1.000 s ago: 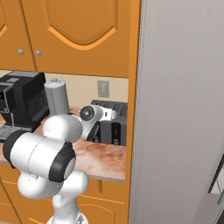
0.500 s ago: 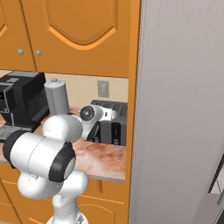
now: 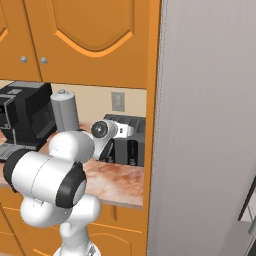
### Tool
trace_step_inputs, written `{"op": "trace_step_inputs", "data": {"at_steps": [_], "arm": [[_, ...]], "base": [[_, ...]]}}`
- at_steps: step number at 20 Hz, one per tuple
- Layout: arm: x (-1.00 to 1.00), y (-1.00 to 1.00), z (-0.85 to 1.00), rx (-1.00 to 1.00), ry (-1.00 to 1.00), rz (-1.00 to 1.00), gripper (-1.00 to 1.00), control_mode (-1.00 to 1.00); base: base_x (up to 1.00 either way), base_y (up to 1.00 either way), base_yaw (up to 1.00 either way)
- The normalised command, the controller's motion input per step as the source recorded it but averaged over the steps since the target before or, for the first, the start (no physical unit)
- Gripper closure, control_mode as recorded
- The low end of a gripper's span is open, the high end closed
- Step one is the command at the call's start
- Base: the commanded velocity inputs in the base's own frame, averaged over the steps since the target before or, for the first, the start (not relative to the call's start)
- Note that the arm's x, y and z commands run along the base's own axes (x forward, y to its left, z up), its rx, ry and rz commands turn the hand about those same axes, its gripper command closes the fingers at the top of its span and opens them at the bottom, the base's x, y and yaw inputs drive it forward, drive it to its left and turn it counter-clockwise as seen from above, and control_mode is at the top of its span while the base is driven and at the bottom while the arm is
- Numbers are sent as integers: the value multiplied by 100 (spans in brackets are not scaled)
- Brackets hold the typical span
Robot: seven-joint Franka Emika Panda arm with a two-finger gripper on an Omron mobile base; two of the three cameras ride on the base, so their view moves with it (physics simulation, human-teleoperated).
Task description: Start the toaster. Once the lever pops up, take the bread to the plate on the dining counter.
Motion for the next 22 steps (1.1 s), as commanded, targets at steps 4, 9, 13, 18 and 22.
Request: {"op": "trace_step_inputs", "data": {"at_steps": [4,9,13,18,22], "arm": [[0,0,0,0,0,0,-100,-100],[0,0,0,0,0,0,-100,-100],[0,0,0,0,0,0,-100,-100],[0,0,0,0,0,0,-100,-100],[0,0,0,0,0,0,-100,-100]], "base": [[0,0,0],[0,0,0],[0,0,0],[0,0,0],[0,0,0]]}}
